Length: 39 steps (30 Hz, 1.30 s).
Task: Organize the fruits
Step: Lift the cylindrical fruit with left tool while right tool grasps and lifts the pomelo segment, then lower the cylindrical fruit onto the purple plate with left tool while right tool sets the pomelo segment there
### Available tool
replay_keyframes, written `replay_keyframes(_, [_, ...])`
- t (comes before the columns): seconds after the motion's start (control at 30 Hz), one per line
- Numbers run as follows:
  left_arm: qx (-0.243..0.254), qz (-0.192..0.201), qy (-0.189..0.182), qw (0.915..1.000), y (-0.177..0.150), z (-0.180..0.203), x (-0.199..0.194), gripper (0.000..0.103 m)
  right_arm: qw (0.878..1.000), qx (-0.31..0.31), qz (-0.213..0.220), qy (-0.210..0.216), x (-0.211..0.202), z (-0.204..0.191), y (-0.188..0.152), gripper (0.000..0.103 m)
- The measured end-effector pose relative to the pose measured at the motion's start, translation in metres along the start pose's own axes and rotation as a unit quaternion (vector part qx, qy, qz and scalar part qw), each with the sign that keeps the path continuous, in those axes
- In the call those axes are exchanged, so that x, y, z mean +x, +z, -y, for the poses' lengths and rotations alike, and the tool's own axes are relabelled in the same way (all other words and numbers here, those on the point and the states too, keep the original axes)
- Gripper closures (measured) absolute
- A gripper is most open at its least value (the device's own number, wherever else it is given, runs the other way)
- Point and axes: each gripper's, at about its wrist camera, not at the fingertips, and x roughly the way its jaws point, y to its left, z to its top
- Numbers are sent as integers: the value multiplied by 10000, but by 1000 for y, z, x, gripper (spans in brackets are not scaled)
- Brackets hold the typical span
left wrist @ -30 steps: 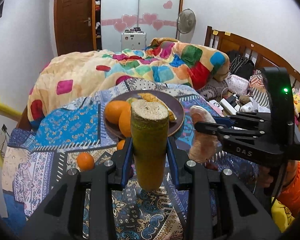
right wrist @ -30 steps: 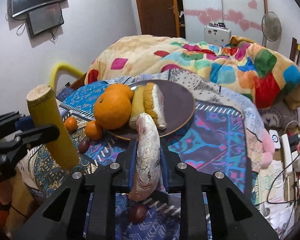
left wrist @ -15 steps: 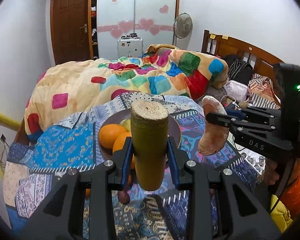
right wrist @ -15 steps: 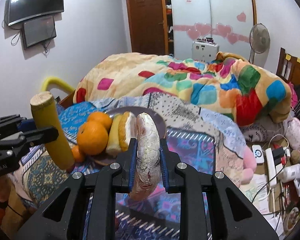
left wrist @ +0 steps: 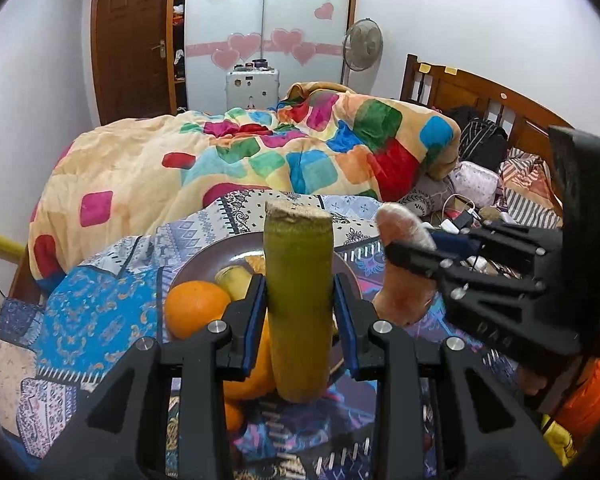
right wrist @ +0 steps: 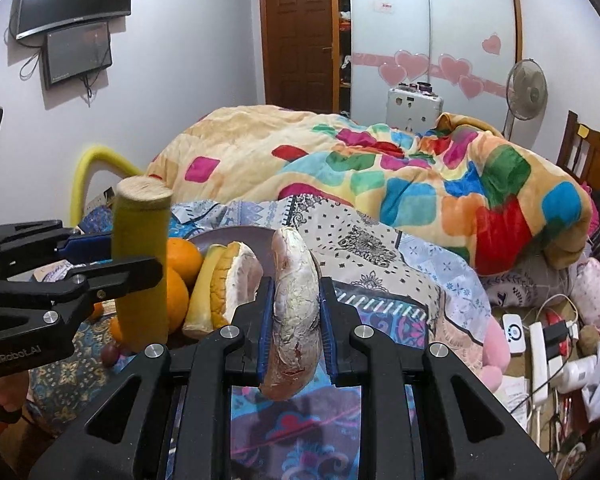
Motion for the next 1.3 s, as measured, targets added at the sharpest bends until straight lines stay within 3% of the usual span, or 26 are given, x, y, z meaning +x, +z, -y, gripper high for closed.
replay_keyframes(0.4, [-640, -393, -350, 9966, 14, -27, 44, 69, 9994, -135, -254, 187, 44, -4, 14, 84])
replay_keyframes(0.6, [-645, -443, -124, 9969, 16, -30, 60, 67, 9985, -117, -459, 289, 61, -4, 13, 80])
replay_keyframes(0.73, [-507, -245, 194, 9982, 16, -30, 58, 68, 9970, -130, -672, 367, 69, -4, 6, 78])
replay_keyframes(0.83, [-483, -221, 239, 9983, 17, -32, 57, 67, 9967, -212, -728, 278, 69, -5, 0, 71])
replay_keyframes(0.97, [-454, -262, 255, 9983, 15, -35, 55, 67, 9966, -217, -737, 282, 64, -3, -3, 70])
replay_keyframes(1.3, [-278, -88, 414, 9987, 7, -31, 11, 67, 9984, -223, -454, 257, 26, -12, 2, 68])
